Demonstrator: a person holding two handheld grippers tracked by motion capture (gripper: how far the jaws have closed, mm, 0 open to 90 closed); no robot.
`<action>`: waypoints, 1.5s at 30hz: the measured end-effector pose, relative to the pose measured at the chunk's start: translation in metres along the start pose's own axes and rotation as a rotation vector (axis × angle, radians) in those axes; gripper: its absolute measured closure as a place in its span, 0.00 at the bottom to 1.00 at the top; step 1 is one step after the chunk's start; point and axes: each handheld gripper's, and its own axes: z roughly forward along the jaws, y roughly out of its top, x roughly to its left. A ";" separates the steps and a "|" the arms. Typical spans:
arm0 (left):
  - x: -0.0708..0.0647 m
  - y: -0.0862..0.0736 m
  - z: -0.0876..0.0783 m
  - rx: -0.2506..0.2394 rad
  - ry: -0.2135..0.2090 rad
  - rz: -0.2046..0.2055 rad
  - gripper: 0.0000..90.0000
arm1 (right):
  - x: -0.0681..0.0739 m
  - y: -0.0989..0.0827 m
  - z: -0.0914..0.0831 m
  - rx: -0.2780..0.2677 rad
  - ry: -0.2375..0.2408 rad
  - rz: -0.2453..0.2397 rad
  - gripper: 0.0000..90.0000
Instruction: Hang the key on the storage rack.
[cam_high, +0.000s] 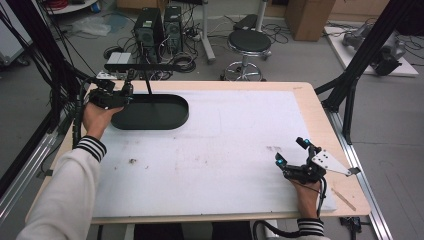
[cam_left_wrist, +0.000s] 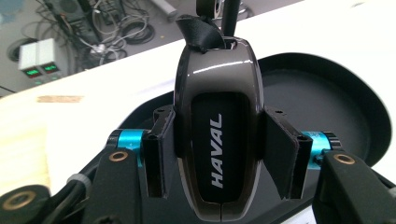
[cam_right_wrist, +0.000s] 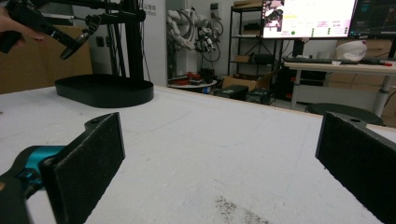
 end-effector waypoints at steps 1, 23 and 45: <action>0.000 0.000 0.000 -0.004 0.002 0.001 0.54 | 0.000 0.000 0.000 0.000 0.000 0.000 0.00; -0.016 -0.046 -0.037 -0.390 -0.253 0.013 0.02 | 0.000 0.000 0.000 0.002 0.003 0.003 0.00; -0.053 -0.179 -0.101 -0.549 -0.243 0.059 0.02 | 0.001 0.000 0.000 0.003 0.000 -0.008 0.00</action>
